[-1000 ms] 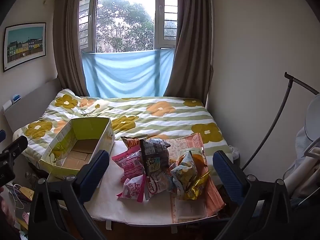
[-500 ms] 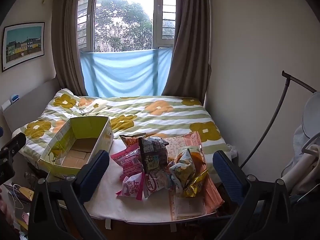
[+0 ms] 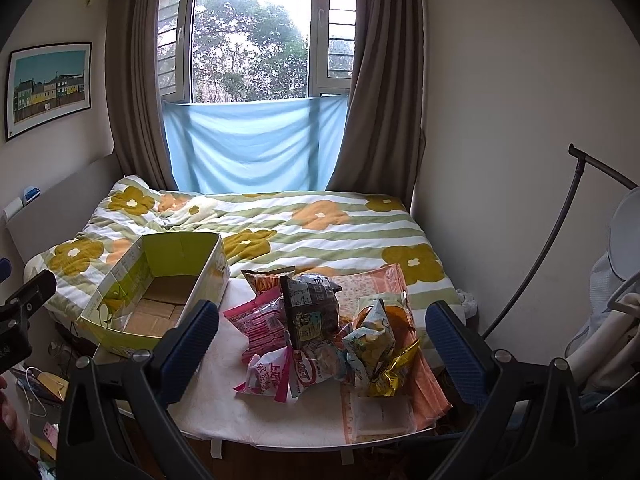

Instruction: Organize snacks

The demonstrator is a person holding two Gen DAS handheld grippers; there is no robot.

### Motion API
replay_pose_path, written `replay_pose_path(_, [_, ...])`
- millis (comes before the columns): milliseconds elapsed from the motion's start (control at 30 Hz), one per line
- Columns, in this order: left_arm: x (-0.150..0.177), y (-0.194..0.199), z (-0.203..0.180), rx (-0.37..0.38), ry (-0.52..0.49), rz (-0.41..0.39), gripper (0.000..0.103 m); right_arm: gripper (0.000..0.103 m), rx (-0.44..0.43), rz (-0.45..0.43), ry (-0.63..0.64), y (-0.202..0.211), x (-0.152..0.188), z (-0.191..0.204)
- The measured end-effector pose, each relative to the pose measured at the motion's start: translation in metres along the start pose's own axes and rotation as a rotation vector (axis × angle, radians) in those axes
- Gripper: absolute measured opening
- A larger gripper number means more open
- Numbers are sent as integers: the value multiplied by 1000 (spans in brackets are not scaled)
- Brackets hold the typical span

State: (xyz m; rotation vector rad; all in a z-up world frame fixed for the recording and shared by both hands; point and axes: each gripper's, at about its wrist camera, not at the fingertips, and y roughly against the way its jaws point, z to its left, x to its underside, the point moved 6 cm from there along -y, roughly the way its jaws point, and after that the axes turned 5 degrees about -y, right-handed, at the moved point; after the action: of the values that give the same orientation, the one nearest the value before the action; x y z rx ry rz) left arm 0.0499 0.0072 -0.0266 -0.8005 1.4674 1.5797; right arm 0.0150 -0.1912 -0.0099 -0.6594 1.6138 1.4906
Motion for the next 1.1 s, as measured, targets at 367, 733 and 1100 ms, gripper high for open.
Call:
replay_pose_path(367, [0,-4,3,-14,-6,6,103,103,-19,2,8,-8,0,10])
replay_pose_path(733, [-1,-8,7,-6,6,17,103,103,-17,2,5,-10,1,12])
replay_pose_path(1100, [2,-8,8,7,4,27,103,103,-14,2,1,-11,3,8])
